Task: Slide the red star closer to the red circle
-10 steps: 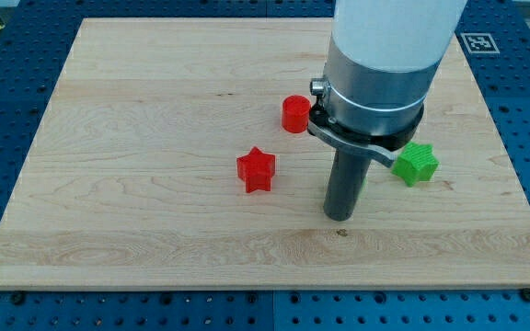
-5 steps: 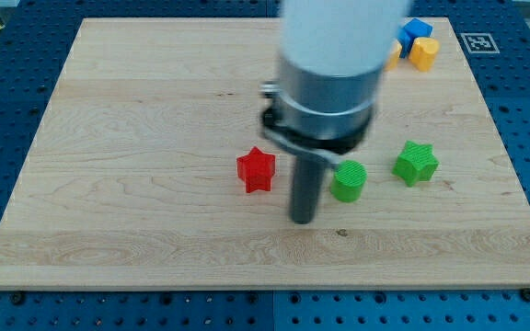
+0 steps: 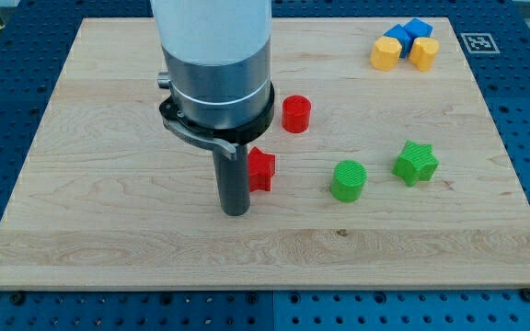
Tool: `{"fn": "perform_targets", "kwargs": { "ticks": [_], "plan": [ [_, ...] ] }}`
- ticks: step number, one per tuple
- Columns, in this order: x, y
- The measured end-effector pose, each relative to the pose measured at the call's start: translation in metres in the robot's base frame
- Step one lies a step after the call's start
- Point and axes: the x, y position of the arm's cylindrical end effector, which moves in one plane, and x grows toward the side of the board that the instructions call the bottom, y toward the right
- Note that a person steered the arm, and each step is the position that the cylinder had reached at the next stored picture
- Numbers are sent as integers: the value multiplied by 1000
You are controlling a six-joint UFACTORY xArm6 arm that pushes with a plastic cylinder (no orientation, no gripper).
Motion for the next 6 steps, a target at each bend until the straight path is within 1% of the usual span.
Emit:
{"fn": "perform_targets", "kwargs": {
  "ticks": [2,4,6],
  "plan": [
    [-11,3],
    [-12,24],
    [-33,14]
  ]
}}
